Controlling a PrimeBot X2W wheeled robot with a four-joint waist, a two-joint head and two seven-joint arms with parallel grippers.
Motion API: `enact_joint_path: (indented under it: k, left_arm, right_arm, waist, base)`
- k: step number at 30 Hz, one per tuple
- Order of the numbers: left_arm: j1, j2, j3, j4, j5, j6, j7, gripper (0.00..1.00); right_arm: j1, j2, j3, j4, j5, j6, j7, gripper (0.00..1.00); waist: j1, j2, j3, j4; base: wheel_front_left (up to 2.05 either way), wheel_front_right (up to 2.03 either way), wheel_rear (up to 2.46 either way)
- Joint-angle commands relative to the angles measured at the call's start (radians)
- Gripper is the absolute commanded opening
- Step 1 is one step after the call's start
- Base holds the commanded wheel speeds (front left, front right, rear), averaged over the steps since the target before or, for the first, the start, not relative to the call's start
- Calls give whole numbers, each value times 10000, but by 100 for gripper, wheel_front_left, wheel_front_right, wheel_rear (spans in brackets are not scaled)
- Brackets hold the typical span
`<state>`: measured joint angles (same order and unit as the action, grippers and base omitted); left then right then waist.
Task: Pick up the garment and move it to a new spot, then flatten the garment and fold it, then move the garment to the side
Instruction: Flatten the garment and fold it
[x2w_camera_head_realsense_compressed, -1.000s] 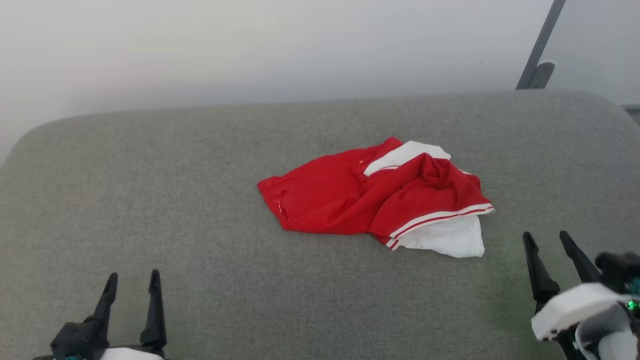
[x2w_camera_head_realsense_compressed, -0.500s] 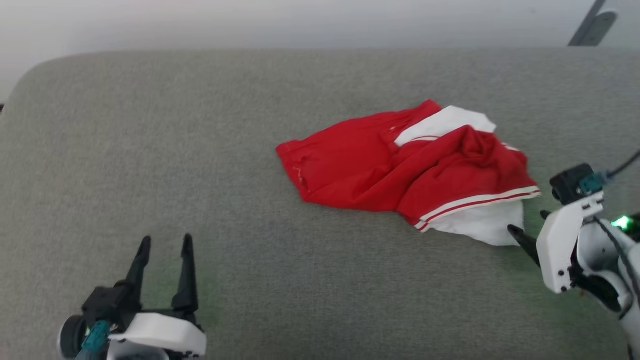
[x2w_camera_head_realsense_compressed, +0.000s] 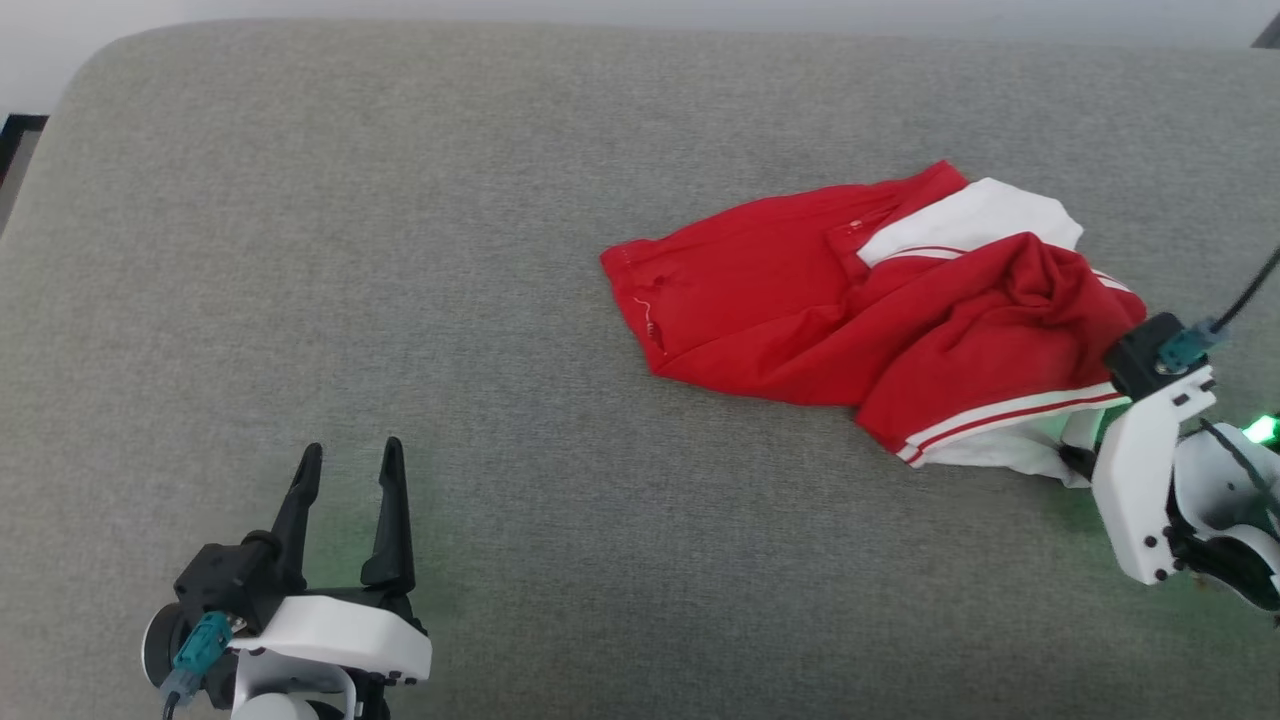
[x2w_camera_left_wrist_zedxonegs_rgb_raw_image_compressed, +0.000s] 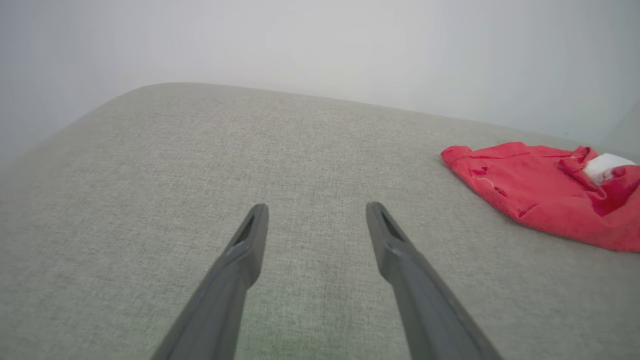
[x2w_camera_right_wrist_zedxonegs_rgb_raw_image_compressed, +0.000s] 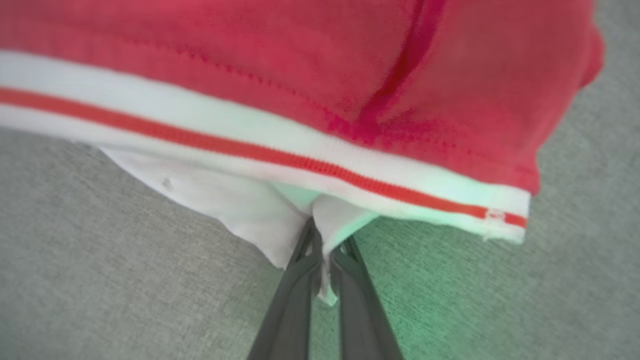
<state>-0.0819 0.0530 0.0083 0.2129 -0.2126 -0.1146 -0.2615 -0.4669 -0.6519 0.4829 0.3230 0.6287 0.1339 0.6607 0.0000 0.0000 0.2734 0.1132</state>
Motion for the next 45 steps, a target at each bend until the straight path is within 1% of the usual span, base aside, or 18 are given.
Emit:
enact_joint_path:
  k: [1, 5, 9, 12, 15, 20, 23, 26, 27, 28, 29, 33, 37, 38, 39, 41, 42, 45]
  left_arm:
    - [-94, -18, 6, -9, -24, -5, -52, 100]
    - [-153, -10, 27, -46, 74, -32, -52, 100]
    - [-192, -11, 50, -80, 212, -73, -52, 100]
    - [-219, -10, 57, -91, 265, -75, -52, 100]
    - [-320, -13, -15, -77, 360, -109, -50, 100]
    - [-484, -6, -124, -46, 494, -143, -52, 100]
    - [-618, -8, -148, -48, 644, -160, -52, 100]
    - [-713, 11, -132, -54, 752, -158, -50, 100]
    - [-792, 38, -153, -68, 724, -161, -50, 100]
    - [-883, 133, -263, -89, 724, -164, -52, 100]
    - [-984, 241, -402, -124, 720, -166, -50, 100]
    - [-1716, 968, -1234, -196, 588, -169, -52, 100]
    - [-3060, 2018, -2560, 120, 324, -171, -37, 100]
    - [-3060, 2018, -2560, 120, 324, -171, -37, 100]
    - [-3963, 2536, -3360, 351, -39, -171, 323, 100]
    - [-4888, 3057, -4264, 579, -435, -172, 952, 100]
    - [-5399, 3290, -4702, 675, -791, -172, 1312, 100]
    - [-6775, 3752, -6091, 1058, -2197, -163, 2697, 100]
  right_arm:
    - [360, -180, 56, 328, 0, -58, 98, 0]
    - [601, -640, -410, 539, 87, -58, -183, 0]
    - [853, -1312, -1157, 807, 35, -55, -462, 0]
    - [914, -1838, -1732, 1131, -186, -52, -673, 0]
    - [758, -2172, -2313, 1704, -506, -52, -1025, 0]
    - [242, -2173, -3153, 2908, -1325, -52, -1812, 0]
    - [-56, -1879, -3476, 3713, -1747, -52, -2312, 0]
    - [-347, -1451, -3755, 4354, -1944, -51, -2949, 0]
    - [-412, -1312, -3844, 4530, -1985, -51, -3218, 20]
    - [-469, -1174, -3986, 4725, -2008, -46, -3520, 46]
    - [-515, -1048, -4147, 4919, -2026, -46, -3838, 100]
    - [-521, -504, -4755, 5410, -2188, -43, -5277, 100]
    - [-555, 101, -5299, 5315, -2210, -42, -6849, 100]
    - [-555, 101, -5299, 5315, -2210, -42, -6849, 100]
    - [-606, 602, -5431, 5033, -2194, -42, -7600, 100]
    - [-608, 1057, -5466, 4648, -2172, -40, -8305, 100]
    - [-652, 1316, -5471, 4443, -2137, -39, -8582, 100]
    - [-608, 2108, -5345, 3795, -2061, -37, -9008, 100]
  waist:
    - [0, 0, -35, -71]
    - [0, 0, -90, -314]
    - [0, 0, -67, -544]
    - [0, 0, 22, -706]
    - [0, 0, 147, -797]
    - [0, 0, 341, -796]
    - [0, 0, 401, -765]
    - [0, 0, 412, -798]
    - [0, 0, 398, -830]
    - [0, 0, 381, -869]
    - [0, 0, 356, -918]
    - [0, 0, 231, -1266]
    - [0, 0, 238, -2021]
    - [0, 0, 238, -2021]
    - [0, 0, 322, -2537]
    - [0, 0, 449, -3081]
    - [0, 0, 546, -3389]
    - [0, 0, 832, -4255]
  base:
    - [0, 0, 0]
    - [0, 0, 0]
    - [0, 0, 0]
    - [0, 0, 0]
    - [0, 0, 0]
    - [0, 0, 0]
    - [0, 0, 0]
    - [0, 0, 0]
    - [0, 0, 0]
    - [0, 0, 0]
    - [0, 0, 0]
    - [0, 0, 0]
    - [0, 0, 0]
    - [0, 0, 0]
    - [0, 0, 0]
    - [0, 0, 0]
    - [0, 0, 0]
    - [0, 0, 0]
